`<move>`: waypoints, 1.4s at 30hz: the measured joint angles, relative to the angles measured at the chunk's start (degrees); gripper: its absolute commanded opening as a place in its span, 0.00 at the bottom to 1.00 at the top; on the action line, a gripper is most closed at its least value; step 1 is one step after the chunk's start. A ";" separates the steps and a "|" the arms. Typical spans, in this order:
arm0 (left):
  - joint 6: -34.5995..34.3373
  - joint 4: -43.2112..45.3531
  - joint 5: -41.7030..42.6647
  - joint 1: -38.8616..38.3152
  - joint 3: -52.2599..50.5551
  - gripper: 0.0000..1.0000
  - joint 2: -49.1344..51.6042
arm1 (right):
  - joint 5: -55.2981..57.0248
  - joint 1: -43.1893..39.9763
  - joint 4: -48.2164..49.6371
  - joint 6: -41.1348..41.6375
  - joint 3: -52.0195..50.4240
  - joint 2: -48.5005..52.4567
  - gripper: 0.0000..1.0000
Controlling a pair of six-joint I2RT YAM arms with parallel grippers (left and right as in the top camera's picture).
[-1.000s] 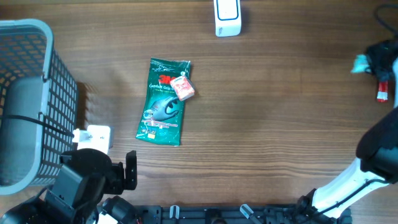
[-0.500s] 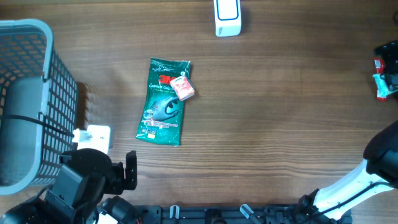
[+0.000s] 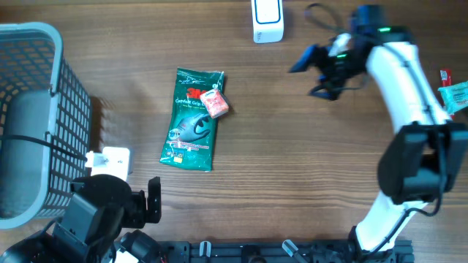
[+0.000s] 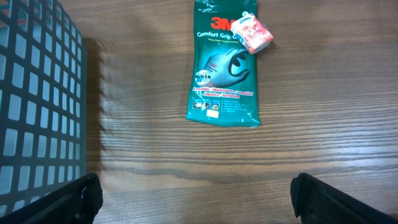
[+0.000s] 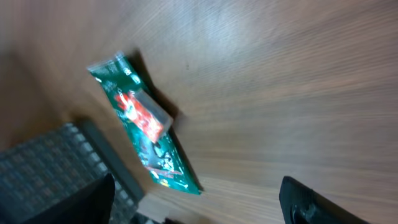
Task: Scan the item barcode
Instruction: 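Reach the right gripper to the Kleenex pack and grasp it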
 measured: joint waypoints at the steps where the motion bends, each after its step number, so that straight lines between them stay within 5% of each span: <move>1: 0.00 0.04 0.00 0.00 0.00 1.00 0.00 | 1.09 2.75 0.57 2.71 -0.79 -0.04 0.77; 8: -0.02 0.00 0.00 0.00 0.00 1.00 0.00 | 5.95 17.31 19.23 24.39 -11.58 -0.13 0.58; 12: -0.02 0.02 0.00 0.00 0.00 1.00 0.00 | 6.86 21.62 30.05 32.54 -15.39 -0.15 0.58; 30: -0.02 0.00 0.00 0.00 0.00 1.00 0.00 | 19.47 28.76 43.30 45.55 -15.69 4.22 0.55; 38: -0.02 0.02 0.00 0.00 0.00 1.00 0.00 | 19.26 28.76 45.51 46.38 -15.72 8.79 0.31; 41: -0.02 0.02 0.02 0.00 0.00 1.00 0.00 | 19.69 28.76 45.55 46.51 -15.72 8.79 0.06; 42: -0.02 0.02 0.00 0.00 0.00 1.00 0.00 | 19.74 28.76 45.64 46.51 -15.72 8.79 0.05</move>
